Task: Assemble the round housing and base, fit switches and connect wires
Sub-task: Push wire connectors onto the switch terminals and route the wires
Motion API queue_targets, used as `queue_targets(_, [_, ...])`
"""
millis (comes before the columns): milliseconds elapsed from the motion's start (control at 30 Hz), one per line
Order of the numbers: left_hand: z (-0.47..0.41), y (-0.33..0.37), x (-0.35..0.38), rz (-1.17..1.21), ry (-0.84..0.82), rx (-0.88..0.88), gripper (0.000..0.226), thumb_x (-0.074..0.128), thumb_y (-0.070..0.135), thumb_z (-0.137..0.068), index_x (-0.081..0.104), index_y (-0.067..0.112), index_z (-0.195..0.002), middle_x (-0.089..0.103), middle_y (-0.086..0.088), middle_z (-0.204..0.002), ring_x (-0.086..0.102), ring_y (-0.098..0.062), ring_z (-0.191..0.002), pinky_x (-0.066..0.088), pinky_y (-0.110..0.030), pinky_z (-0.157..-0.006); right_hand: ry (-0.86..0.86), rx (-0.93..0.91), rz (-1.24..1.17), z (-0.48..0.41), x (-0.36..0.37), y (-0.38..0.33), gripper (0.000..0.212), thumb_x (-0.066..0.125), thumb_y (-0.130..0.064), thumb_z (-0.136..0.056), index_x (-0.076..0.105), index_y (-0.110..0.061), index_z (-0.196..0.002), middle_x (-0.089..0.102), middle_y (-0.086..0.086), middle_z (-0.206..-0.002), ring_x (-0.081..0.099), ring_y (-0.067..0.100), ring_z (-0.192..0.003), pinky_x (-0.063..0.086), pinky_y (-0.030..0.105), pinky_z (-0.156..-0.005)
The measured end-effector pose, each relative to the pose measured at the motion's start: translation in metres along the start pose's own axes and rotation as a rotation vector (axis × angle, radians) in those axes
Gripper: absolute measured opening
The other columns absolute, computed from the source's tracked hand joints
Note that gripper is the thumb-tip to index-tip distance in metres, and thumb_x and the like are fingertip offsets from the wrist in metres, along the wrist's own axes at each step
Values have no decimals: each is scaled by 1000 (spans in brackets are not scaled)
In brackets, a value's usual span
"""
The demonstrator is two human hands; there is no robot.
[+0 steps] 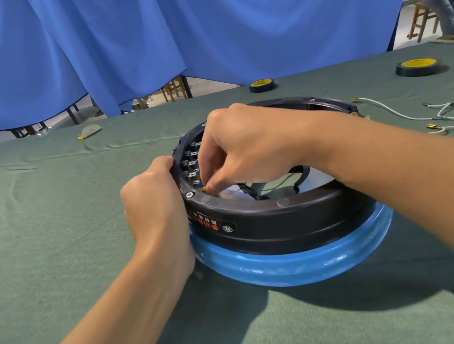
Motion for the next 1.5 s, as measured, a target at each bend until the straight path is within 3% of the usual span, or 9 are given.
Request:
queue_targets(133, [1,0,-3,-15,44,29,25,58,35,-59,55,15,-45,53,-8,-65,47,-28,-71,41,-54,-68,9,-1,-8,0,1,-1,8,76,-23,-81,74,-25,-74,65,-13,-67,60,1,-65,40,14,-53])
queue_targets(300, [3,10,-1,-88,22,170,22,52,32,-64,53,19,-47,53,-11,-69,53,-41,-76,42,-70,-85,35,38,-9,-3,2,0,13,66,-10,-81,77,-16,-78,70,-3,-71,61,8,-67,48,22,-52])
queue_targets(400, [5,15,2,-89,-15,254,15,45,30,-70,50,25,-58,54,-14,-77,59,-50,-89,46,-68,-90,10,86,-60,-5,5,3,10,68,-13,-81,77,-15,-79,72,0,-77,65,15,-74,50,28,-52])
queue_targets(500, [-3,7,-1,-56,31,161,26,54,37,-61,46,18,-45,45,-13,-66,44,-34,-69,42,-69,-78,-34,106,-119,-4,0,7,5,74,-25,-82,75,-26,-77,70,-12,-68,64,3,-69,48,20,-58])
queue_targets(667, [-2,9,-3,-45,53,148,28,57,38,-58,41,21,-43,39,-10,-63,36,-27,-68,41,-68,-72,104,36,2,-4,-11,8,14,71,-11,-83,76,-24,-85,57,-19,-67,58,0,-68,44,17,-58])
queue_targets(800, [-6,7,-2,-45,41,150,25,58,39,-57,44,20,-48,40,-8,-63,37,-25,-66,42,-65,-71,103,49,36,-5,-7,10,19,72,-3,-79,79,-19,-84,72,-7,-76,66,6,-71,58,28,-66])
queue_targets(933, [-5,7,-2,-51,42,153,28,57,40,-58,41,22,-44,40,-8,-62,37,-25,-67,42,-66,-71,129,53,95,-7,-6,8,23,69,0,-80,78,-20,-83,71,-4,-83,67,16,-77,58,36,-72])
queue_targets(1300, [-5,6,-2,-62,45,126,31,55,38,-61,41,21,-39,41,-8,-57,39,-25,-65,42,-64,-69,139,46,129,-6,-4,3,24,66,-2,-81,77,-22,-89,70,-3,-91,66,18,-83,57,37,-75])
queue_targets(1500, [-11,15,0,-148,1,171,32,55,37,-59,38,21,-39,34,0,-50,34,-26,-64,30,-48,-72,170,147,48,-5,-16,23,28,63,1,-81,77,-23,-80,68,-9,-77,66,14,-79,59,36,-75])
Point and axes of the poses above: each hand's wrist, its own z-axis away from the middle knuckle, its own x-axis out of the palm, y = z × x, the point moved 8 cm from there along -z, towards the middle knuckle
